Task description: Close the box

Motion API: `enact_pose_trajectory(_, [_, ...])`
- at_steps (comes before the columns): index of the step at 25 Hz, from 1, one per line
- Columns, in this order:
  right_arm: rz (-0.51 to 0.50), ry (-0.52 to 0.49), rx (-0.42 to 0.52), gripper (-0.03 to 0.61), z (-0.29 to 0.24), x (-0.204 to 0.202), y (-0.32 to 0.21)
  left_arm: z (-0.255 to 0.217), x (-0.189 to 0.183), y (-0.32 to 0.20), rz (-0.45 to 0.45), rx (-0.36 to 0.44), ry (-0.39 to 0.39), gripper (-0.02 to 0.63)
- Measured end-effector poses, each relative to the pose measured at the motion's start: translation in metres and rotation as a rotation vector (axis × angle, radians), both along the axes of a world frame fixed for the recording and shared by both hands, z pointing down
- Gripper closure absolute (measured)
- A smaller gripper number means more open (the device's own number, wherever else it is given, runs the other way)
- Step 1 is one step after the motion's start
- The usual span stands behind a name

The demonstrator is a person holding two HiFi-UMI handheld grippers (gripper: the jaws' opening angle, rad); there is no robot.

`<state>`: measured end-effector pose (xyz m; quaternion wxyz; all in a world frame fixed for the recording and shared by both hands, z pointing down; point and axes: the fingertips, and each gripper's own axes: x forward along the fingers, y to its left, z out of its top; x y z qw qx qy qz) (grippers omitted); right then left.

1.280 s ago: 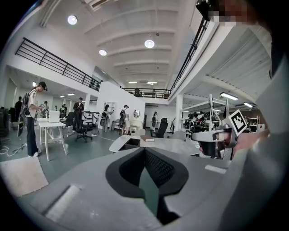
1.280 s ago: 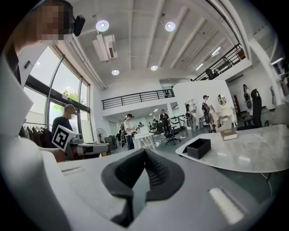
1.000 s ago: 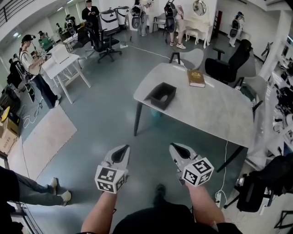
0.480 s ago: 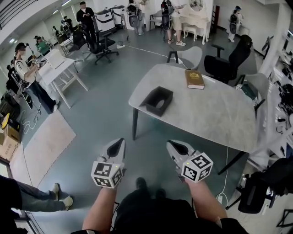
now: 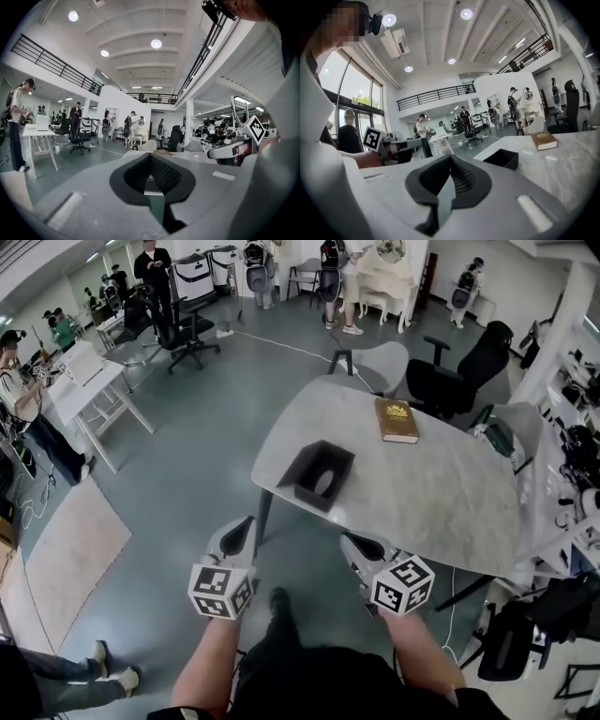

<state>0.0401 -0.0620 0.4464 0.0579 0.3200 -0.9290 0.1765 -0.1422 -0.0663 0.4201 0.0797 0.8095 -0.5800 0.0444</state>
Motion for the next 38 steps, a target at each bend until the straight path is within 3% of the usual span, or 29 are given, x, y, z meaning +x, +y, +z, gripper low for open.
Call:
enact_pose_trajectory(8, [0.041, 0.086, -0.012, 0.577, 0.003, -0.076, -0.122, 0.019, -0.067, -0.129, 0.075, -0.035, 0.016, 0.603])
enact_pose_trajectory(14, [0.095, 0.12, -0.056, 0.577, 0.021, -0.096, -0.169, 0.039, -0.088, -0.187, 0.133, -0.08, 0.021, 0.603])
enact_pose_trajectory(21, [0.13, 0.121, -0.093, 0.577, 0.037, -0.083, -0.214, 0.072, -0.068, -0.225, 0.212, -0.137, 0.002, 0.603])
enact_pose_trajectory(28, [0.102, 0.106, -0.133, 0.577, 0.059, -0.075, -0.246, 0.114, -0.049, -0.246, 0.214, -0.199, 0.008, 0.601])
enact_pose_trajectory(35, [0.101, 0.099, -0.187, 0.577, 0.091, -0.058, -0.258, 0.191, -0.028, -0.25, 0.262, -0.327, -0.121, 0.598])
enact_pose_trajectory(36, [0.102, 0.102, -0.194, 0.577, 0.095, -0.056, -0.259, 0.202, -0.025, -0.251, 0.272, -0.351, -0.122, 0.588])
enact_pose_trajectory(38, [0.104, 0.113, -0.209, 0.577, 0.104, -0.051, -0.259, 0.222, -0.017, -0.252, 0.295, -0.394, -0.114, 0.458])
